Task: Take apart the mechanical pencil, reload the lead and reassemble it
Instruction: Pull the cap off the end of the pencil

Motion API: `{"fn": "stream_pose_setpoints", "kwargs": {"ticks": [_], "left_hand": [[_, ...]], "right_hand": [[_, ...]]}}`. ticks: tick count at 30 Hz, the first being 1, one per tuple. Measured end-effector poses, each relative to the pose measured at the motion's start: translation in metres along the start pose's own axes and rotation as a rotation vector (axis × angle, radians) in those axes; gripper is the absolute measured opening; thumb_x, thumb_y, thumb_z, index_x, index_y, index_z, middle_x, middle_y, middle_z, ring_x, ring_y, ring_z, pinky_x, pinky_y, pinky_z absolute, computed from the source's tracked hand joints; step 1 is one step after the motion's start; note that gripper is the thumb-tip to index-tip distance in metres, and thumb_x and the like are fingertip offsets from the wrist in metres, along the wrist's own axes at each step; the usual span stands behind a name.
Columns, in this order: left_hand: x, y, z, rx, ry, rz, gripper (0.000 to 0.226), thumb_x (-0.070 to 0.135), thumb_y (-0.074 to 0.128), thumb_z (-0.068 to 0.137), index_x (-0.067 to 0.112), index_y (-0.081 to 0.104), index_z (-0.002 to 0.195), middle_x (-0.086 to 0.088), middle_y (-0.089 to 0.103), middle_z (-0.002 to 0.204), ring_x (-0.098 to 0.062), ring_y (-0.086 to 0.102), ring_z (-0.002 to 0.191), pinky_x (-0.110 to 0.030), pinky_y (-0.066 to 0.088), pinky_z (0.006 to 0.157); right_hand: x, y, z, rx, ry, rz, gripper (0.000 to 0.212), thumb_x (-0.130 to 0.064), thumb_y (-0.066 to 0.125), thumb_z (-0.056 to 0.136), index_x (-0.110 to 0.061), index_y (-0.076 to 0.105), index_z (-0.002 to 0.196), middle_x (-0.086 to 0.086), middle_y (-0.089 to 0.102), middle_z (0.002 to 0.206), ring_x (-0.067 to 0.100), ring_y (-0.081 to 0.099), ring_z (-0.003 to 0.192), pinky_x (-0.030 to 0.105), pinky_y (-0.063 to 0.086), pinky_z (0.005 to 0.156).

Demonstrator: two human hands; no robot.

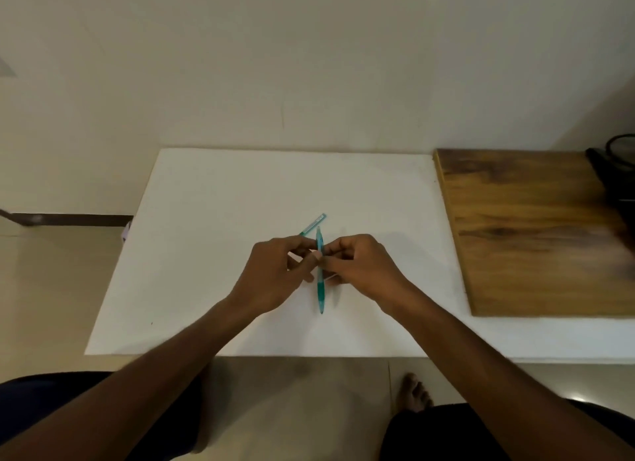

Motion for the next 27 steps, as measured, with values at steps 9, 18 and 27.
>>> {"fn": "stream_pose_setpoints", "kwargs": {"ticks": [9, 18, 27], "left_hand": [[0.01, -0.008, -0.004, 0.098, -0.007, -0.164, 0.009, 0.033, 0.067, 0.107, 0.027, 0.072, 0.111, 0.021, 0.076, 0.097, 0.017, 0.072, 0.082, -0.004, 0.053, 0.071], [0.047, -0.019, -0.025, 0.069, 0.255, -0.068, 0.016, 0.014, 0.051, 0.114, 0.01, 0.064, 0.121, -0.004, 0.071, 0.093, -0.019, 0.063, 0.076, -0.017, 0.045, 0.067], [0.046, -0.015, -0.032, 0.104, 0.227, -0.092, 0.029, 0.03, 0.045, 0.116, 0.024, 0.058, 0.09, -0.005, 0.056, 0.065, -0.02, 0.047, 0.053, -0.033, 0.037, 0.054]], "right_hand": [[-0.031, -0.012, -0.011, 0.036, -0.077, -0.111, 0.022, -0.03, 0.088, 0.086, -0.021, 0.078, 0.104, -0.004, 0.084, 0.085, 0.011, 0.081, 0.08, 0.028, 0.067, 0.077], [-0.067, -0.034, -0.032, 0.112, -0.177, 0.103, 0.007, -0.015, 0.077, 0.095, -0.015, 0.083, 0.096, 0.006, 0.083, 0.086, 0.02, 0.08, 0.079, 0.034, 0.067, 0.079], [-0.066, -0.024, -0.033, -0.021, -0.159, 0.074, 0.01, -0.016, 0.076, 0.098, -0.007, 0.08, 0.099, 0.008, 0.08, 0.085, 0.014, 0.074, 0.076, 0.027, 0.063, 0.076]]}}
Point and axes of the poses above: each hand's wrist, its own z-axis towards the middle knuckle, its own y-axis out of the palm, x = y × z, the point moved 6 cm from there along z, towards the middle knuckle
